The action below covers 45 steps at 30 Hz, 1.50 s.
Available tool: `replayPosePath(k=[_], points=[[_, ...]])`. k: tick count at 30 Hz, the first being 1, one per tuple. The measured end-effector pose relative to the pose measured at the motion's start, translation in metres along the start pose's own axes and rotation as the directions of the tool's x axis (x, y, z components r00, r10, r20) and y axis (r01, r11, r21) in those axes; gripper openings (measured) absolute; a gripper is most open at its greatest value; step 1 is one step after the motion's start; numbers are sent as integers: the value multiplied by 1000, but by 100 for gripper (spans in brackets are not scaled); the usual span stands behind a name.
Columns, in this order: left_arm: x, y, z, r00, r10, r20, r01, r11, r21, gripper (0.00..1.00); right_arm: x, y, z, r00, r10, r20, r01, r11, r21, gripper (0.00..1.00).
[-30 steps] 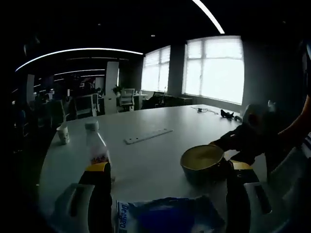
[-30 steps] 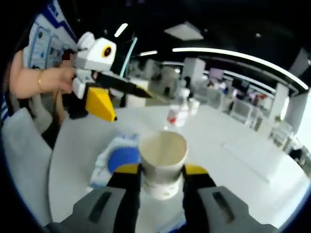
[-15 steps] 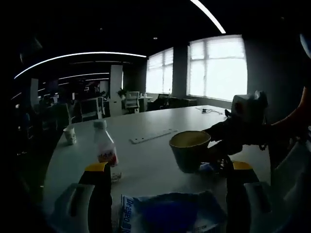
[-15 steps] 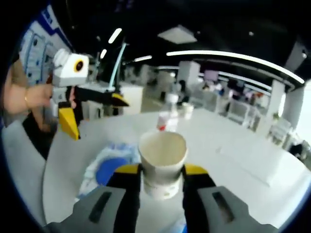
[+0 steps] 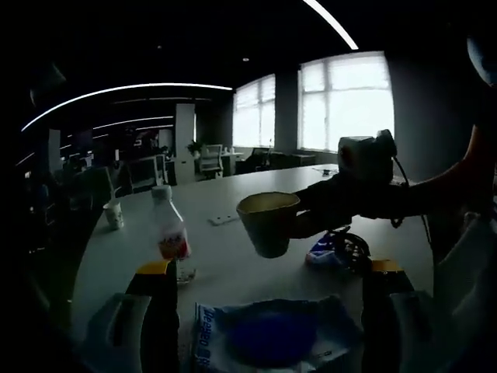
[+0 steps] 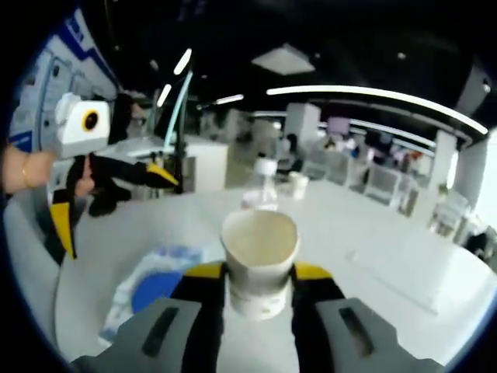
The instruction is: Arrange the tabletop items into an orderly group along one side of the table until the central work area is clear of visible clutter.
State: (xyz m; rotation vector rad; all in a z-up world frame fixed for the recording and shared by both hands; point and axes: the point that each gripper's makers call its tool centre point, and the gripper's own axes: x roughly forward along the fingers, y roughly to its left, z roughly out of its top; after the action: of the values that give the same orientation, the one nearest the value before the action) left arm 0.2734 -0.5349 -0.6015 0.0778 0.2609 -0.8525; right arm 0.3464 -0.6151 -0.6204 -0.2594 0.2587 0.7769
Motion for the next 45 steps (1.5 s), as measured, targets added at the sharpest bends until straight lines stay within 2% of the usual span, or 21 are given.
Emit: replayPosePath(k=[19,35,45], points=[[-6,1,-15,1000,12,-19,-12,1000,9,99,31,-26,-13,1000,-24,17,22,997,76,29],[-4,10,-36,998,30,-60,-30,1000,-5,99,59,-31,-29,999,-39,26,36,996,83,29],[-5,14,-40,998,35,-51,-36,999,-16,99,76,-36,-29,998,-48,49,44,995,85,29]])
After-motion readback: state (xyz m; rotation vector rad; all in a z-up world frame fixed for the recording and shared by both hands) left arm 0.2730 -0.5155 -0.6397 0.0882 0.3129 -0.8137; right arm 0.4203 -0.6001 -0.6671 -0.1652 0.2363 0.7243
